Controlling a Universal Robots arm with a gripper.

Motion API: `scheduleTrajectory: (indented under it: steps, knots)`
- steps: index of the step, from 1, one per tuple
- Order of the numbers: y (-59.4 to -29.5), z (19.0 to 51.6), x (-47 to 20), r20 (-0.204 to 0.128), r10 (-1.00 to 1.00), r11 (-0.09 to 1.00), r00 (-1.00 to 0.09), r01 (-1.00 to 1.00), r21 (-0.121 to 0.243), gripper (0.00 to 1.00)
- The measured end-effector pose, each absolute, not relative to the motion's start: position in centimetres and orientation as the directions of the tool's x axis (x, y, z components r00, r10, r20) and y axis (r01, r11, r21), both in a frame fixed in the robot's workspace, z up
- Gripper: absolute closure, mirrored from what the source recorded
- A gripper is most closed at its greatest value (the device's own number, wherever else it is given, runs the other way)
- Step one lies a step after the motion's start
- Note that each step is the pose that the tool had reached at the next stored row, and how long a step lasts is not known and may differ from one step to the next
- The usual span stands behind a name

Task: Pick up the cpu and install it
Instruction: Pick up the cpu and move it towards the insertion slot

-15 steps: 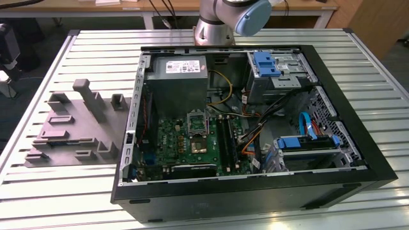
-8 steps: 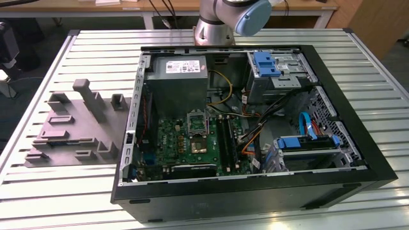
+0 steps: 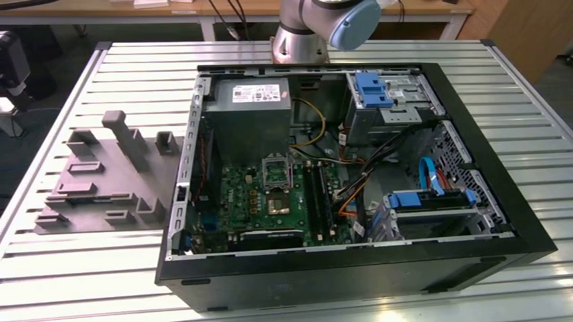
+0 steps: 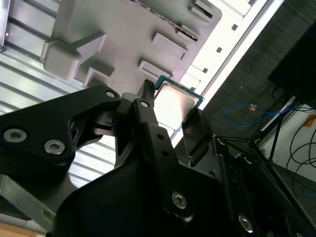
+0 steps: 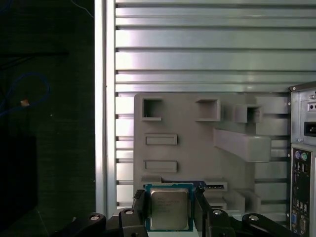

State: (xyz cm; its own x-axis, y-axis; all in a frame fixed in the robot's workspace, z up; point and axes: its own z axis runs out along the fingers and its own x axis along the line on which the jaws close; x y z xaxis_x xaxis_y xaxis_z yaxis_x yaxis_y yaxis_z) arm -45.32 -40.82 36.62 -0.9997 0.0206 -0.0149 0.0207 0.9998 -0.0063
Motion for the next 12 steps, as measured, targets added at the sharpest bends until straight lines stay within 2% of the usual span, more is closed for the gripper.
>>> scheduleTrajectory:
  steps: [12]
  knots:
    - [-40.82, 36.62, -44.47, -0.015, 0.021, 1.0, -1.0, 0.021, -0.006, 0.53]
